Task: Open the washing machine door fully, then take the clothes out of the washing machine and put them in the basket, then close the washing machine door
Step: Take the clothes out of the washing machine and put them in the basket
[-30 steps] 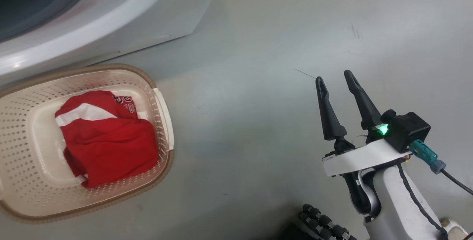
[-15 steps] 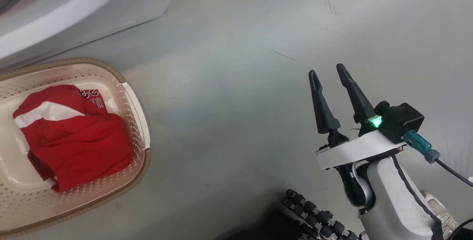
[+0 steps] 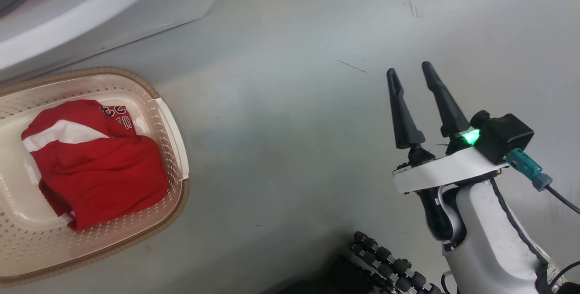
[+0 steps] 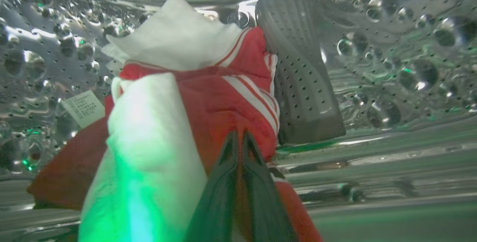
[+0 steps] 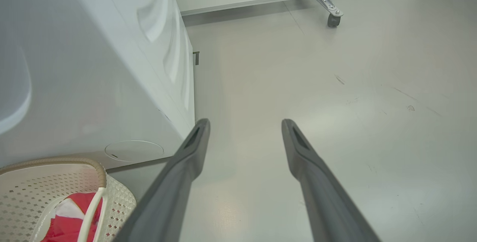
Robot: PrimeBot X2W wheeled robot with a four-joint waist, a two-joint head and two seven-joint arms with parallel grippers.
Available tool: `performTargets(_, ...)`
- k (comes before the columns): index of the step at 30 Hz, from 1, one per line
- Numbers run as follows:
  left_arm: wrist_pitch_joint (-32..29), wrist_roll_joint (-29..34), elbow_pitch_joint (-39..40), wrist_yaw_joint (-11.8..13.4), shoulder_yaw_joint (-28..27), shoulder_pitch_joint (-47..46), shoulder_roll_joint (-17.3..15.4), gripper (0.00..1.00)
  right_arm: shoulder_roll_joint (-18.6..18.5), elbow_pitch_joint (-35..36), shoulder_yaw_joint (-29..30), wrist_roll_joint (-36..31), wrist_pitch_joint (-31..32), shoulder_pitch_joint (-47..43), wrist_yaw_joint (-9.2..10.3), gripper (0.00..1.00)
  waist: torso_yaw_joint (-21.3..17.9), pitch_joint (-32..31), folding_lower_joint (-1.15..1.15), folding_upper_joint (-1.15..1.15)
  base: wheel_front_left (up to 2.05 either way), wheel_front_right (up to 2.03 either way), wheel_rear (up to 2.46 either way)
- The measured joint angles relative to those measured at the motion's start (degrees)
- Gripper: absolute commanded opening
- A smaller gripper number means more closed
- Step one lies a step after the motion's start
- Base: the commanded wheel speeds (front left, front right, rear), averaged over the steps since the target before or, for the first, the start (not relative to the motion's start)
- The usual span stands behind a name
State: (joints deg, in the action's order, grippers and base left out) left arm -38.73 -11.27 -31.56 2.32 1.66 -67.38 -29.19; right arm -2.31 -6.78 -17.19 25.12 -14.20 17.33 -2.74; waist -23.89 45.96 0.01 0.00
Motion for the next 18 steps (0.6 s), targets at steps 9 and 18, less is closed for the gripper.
performTargets(9,5.13,-2.89,2.93,-1.92,-1.29,-1.94,1.76,0.00,0.00,0.60,1.54,-0.46,-0.01,0.76,0.89,1.00,2.19,0.07,0.00,0.00,0.00,0.00,0.00)
performTargets(18,13.85,-4.89,7.33,-2.92,-2.35,-0.44,4.45,0.00,-0.02,0.81,2.83,-1.85,-0.07,0.99,0.96,1.00,4.82,-0.75,-0.01,0.00,0.00,0.00,0.00)
